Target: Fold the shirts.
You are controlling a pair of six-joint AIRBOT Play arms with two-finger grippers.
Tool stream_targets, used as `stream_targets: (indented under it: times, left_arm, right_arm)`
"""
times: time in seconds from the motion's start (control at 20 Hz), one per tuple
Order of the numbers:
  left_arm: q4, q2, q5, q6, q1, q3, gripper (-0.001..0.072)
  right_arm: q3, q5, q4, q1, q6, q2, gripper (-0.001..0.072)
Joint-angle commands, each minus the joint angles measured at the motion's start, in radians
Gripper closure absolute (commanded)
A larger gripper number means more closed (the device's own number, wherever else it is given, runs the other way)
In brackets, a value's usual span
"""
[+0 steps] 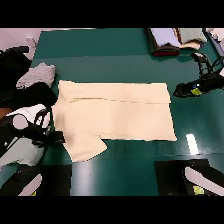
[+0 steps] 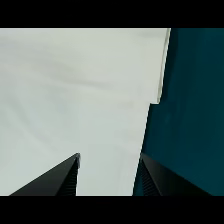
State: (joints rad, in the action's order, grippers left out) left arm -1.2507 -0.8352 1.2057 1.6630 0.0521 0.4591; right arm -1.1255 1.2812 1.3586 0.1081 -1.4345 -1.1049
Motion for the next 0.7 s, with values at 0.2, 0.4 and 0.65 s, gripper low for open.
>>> stream_targets:
  times: [0.2, 0.4, 0.65]
  left_arm:
    - [0.289, 0.015, -0.16, -0.113, -0.001, -0.059, 0.0537]
    - [0.231, 0.018, -0.04, -0.146, -0.001, 0.052, 0.0685]
    - [0.207, 0.018, -0.054, -0.157, -0.001, 0.084, 0.0684]
  right_arm:
    - [0.004, 0.035, -0.004, 0.008, 0.004, 0.006, 0.027]
    - [0.126, 0.157, 0.013, 0.142, 0.023, 0.04, 0.0271]
    - [0.506, 0.176, -0.023, 0.463, 0.05, 0.115, 0.009]
